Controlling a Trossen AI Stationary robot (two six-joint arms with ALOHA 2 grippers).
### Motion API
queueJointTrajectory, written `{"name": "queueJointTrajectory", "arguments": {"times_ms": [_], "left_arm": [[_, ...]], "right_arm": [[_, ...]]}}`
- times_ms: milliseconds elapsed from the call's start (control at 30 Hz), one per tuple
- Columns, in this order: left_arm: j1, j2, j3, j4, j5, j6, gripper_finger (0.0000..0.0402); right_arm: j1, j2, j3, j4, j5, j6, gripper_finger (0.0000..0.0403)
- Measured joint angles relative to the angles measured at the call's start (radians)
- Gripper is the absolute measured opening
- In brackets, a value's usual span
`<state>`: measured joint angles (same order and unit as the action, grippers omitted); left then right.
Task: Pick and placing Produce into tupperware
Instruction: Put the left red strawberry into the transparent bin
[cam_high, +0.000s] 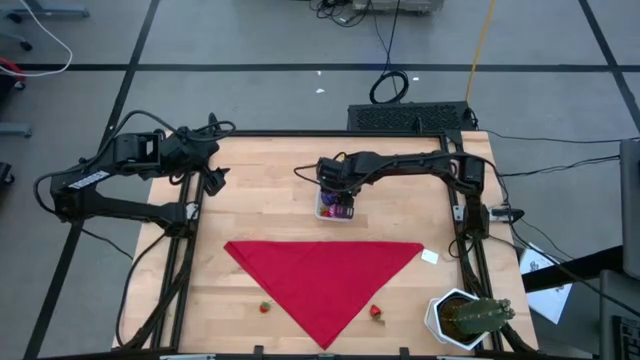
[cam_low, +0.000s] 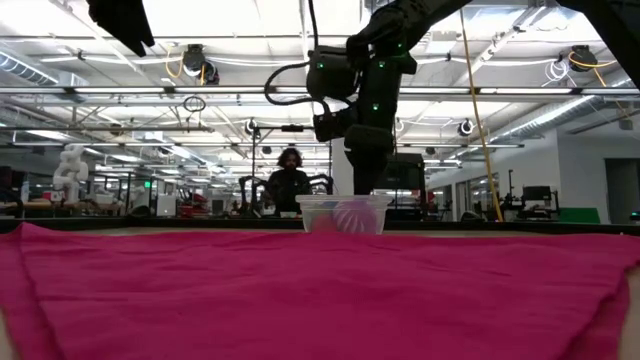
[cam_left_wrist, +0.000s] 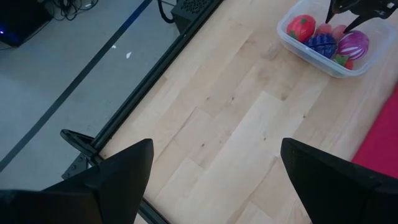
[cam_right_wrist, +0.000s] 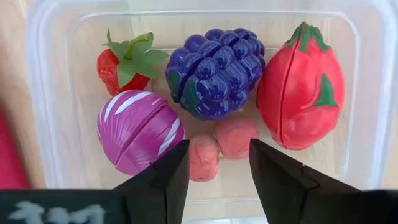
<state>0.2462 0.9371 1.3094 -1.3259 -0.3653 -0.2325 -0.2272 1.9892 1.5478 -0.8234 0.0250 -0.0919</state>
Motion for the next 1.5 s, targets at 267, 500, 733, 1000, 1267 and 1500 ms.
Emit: {"name": "queueJointTrajectory", "arguments": {"times_ms": [267, 500, 733, 1000, 1267, 1500], "left_arm": [[0.000, 0.000, 0.000, 0.000, 0.000, 0.000, 0.0361], [0.000, 0.008, 0.000, 0.000, 0.053, 0.001, 0.0361], [-0.102, 0.028, -0.083, 0.089, 0.175, 0.032, 0.0361], [-0.343, 0.105, -0.257, 0.176, 0.333, -0.183, 0.0361], [-0.588, 0.258, -0.251, 0.276, 0.423, -0.545, 0.0361], [-0.775, 0.373, -0.250, 0.480, 0.447, -0.779, 0.0361]], "right_arm": [[0.001, -0.044, 0.000, -0.001, 0.000, 0.003, 0.0158], [0.060, -0.094, 0.000, -0.014, 0.000, 0.140, 0.0158], [0.189, -0.129, 0.000, -0.015, -0.001, 0.109, 0.0158], [0.297, -0.136, 0.000, -0.019, -0.001, 0.103, 0.0158], [0.338, -0.136, 0.000, -0.005, 0.000, 0.129, 0.0157], [0.367, -0.136, 0.000, 0.003, 0.000, 0.152, 0.0158]]}}
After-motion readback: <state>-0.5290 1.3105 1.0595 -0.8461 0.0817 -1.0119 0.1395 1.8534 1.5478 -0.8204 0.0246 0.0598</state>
